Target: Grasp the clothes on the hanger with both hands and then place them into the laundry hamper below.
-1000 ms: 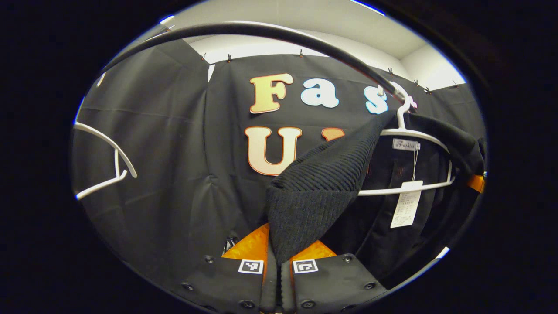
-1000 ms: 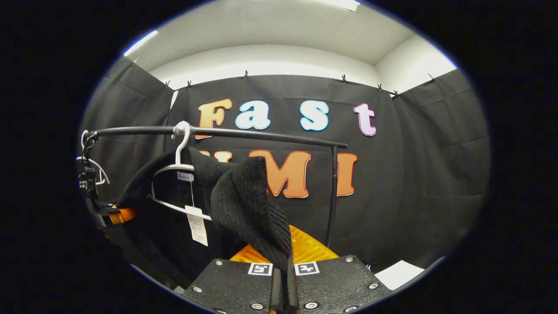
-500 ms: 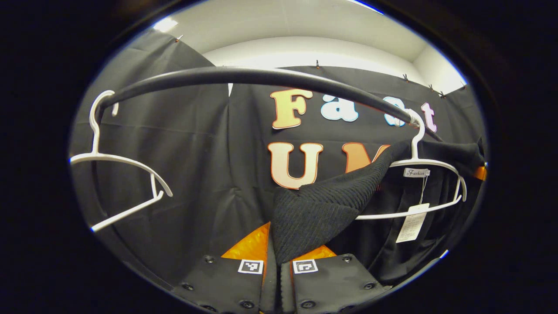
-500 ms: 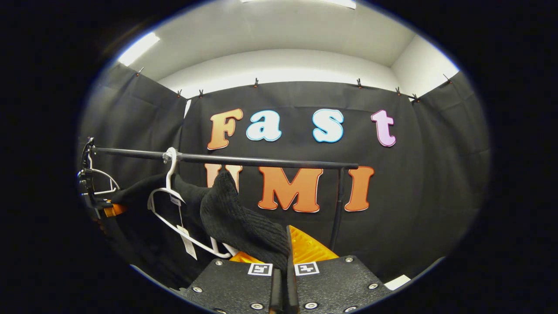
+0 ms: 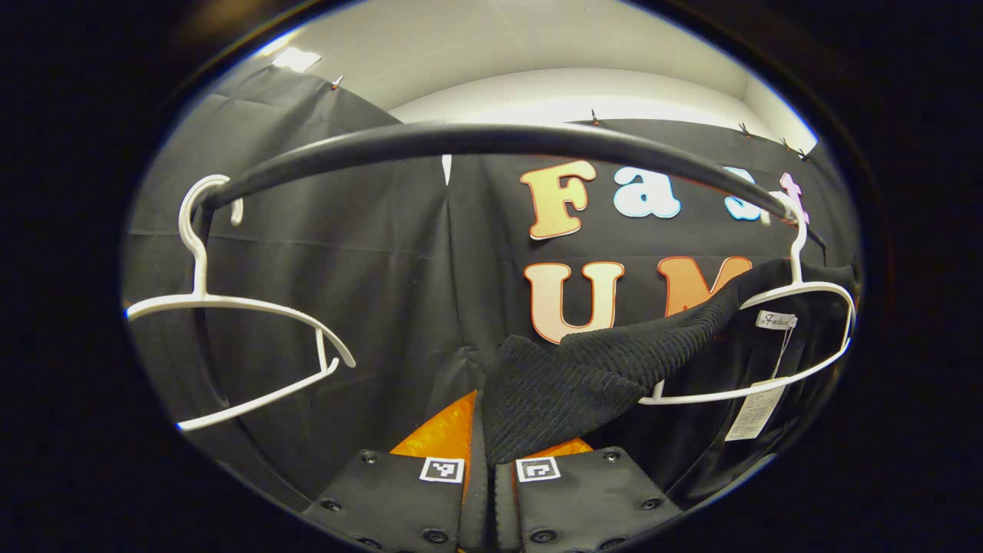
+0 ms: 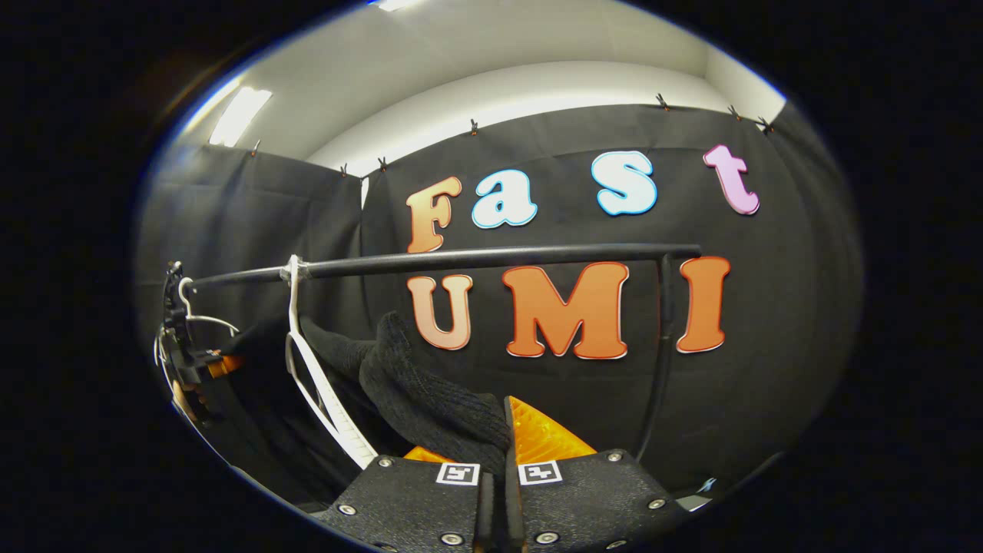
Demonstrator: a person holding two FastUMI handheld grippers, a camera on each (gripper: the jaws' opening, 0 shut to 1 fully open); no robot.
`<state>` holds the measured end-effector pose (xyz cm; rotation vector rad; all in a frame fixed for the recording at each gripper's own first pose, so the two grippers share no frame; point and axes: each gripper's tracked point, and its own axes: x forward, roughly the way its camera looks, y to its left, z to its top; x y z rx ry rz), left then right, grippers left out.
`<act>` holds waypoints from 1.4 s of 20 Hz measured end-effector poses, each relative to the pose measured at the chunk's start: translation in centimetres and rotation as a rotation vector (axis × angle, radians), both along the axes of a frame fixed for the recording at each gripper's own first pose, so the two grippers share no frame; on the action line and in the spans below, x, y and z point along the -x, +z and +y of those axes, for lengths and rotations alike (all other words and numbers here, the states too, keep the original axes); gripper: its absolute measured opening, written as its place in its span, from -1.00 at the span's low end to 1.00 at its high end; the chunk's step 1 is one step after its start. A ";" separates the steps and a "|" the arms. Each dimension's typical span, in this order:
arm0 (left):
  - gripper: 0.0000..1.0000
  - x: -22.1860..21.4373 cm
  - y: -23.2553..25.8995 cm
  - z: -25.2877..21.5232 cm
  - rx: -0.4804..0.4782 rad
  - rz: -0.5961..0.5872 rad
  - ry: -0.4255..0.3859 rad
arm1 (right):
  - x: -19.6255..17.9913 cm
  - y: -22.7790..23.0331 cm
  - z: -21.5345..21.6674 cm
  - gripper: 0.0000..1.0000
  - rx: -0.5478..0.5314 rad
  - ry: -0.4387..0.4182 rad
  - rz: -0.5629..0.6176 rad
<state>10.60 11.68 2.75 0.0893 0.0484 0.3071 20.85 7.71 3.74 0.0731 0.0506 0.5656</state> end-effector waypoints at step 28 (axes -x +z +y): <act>-0.77 -3.3 -10.6 2.4 -0.034 0.201 0.046 | -5.4 -18.5 5.9 -0.92 -0.207 0.132 0.356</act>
